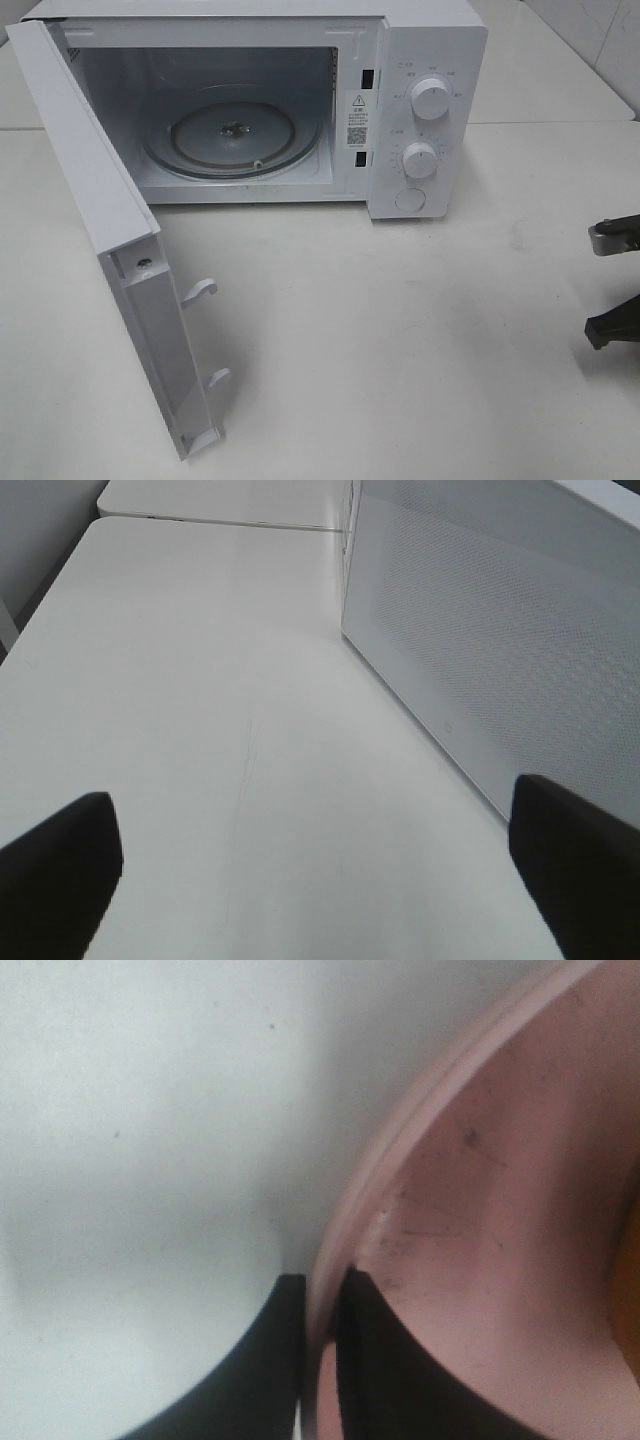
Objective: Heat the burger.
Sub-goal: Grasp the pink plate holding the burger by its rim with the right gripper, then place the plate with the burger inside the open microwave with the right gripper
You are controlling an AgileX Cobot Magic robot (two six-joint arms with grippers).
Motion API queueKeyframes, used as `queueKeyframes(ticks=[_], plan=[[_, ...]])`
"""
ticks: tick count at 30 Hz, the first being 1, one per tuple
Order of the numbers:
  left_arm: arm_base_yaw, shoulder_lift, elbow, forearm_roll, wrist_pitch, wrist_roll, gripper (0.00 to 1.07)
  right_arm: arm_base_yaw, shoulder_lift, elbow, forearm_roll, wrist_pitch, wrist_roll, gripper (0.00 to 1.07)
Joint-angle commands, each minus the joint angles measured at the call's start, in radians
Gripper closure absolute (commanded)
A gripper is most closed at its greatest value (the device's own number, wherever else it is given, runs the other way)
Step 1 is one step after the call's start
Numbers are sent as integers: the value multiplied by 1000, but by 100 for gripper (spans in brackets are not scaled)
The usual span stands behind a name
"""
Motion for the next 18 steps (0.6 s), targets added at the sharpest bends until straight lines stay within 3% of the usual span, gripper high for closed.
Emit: queueKeyframes(ticks=[1,4,6,10,18], plan=[[-3,-21,1,-1,-10,-1,6,55,-25,9,-79,53,84,107],[-3,-21,1,-1,-10,-1,6,68,-30,9,-96,62,100,107],[-3,-21,1,-1,-10,-1,6,117,-39,9,-190,126,199,107],[-3,-21,1,-1,-10,-1,6,153,-42,9,-246,174,264,107],[-3,-21,1,-1,-10,-1,6,215,-90,9,-303,246,312,107]])
